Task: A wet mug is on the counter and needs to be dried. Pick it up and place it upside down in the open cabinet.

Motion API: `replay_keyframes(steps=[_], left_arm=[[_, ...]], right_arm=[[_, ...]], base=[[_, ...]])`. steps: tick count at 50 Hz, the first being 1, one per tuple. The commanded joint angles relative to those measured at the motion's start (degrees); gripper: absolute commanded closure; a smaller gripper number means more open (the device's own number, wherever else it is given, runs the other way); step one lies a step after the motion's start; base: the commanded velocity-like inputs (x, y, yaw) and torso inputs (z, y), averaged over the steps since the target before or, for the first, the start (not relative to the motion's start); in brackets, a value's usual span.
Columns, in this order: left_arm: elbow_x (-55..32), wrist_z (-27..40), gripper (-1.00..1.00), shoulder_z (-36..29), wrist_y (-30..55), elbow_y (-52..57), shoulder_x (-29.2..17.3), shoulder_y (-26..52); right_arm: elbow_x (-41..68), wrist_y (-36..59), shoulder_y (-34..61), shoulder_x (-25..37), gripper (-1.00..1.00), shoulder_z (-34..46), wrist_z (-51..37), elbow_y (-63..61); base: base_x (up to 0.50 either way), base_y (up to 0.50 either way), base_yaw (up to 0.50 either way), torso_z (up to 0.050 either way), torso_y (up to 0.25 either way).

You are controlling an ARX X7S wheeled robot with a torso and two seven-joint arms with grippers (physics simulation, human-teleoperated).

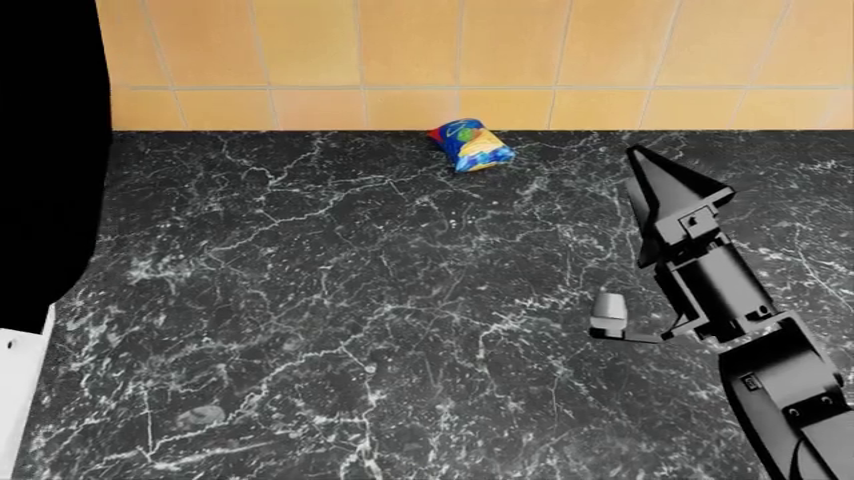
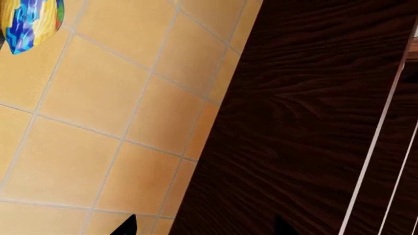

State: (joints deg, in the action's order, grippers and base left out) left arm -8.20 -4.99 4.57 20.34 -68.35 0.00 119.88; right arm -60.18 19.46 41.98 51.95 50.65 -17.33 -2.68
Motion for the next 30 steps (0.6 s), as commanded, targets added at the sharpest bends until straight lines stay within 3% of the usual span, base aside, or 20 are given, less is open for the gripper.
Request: replay_keyframes(steps=[1,3,8,15,30], left_arm=[[8.7,0.3,-1.0,-3.0,-0.5,-6.4,-0.7,-1.1],[8.5,-0.1,-1.0,-3.5,1.9,-2.1,-0.6,-2.5],[7.7,-0.4,-1.0,-6.2,19.4,29.2,-0.9,-13.6],[4.6,-1.2,-1.0,-6.9,34.4,53.9,-1.6,-19.9],[-1.8,1.9,-1.0,-3.5,51.4,73.9,-1.5,-21.3]], right_arm=[[0.0,-0.5,-0.1,-0.4,-1.0,-0.1,-0.2,0.5],[-0.1,-0.6,0.0,-0.6,-1.0,0.0,-0.2,0.8],[-0.1,-0.8,0.2,-1.0,-1.0,0.2,-0.2,1.1],[-0.2,-1.1,0.4,-1.6,-1.0,0.5,-0.1,1.8],[-0.2,-1.5,0.5,-2.2,-1.0,0.8,-0.5,3.0]], base=[[0.0,0.0,0.0,0.0,0.0],[0.0,0.0,0.0,0.0,0.0],[0.0,0.0,0.0,0.0,0.0],[0.0,0.0,0.0,0.0,0.0],[0.0,0.0,0.0,0.0,0.0]])
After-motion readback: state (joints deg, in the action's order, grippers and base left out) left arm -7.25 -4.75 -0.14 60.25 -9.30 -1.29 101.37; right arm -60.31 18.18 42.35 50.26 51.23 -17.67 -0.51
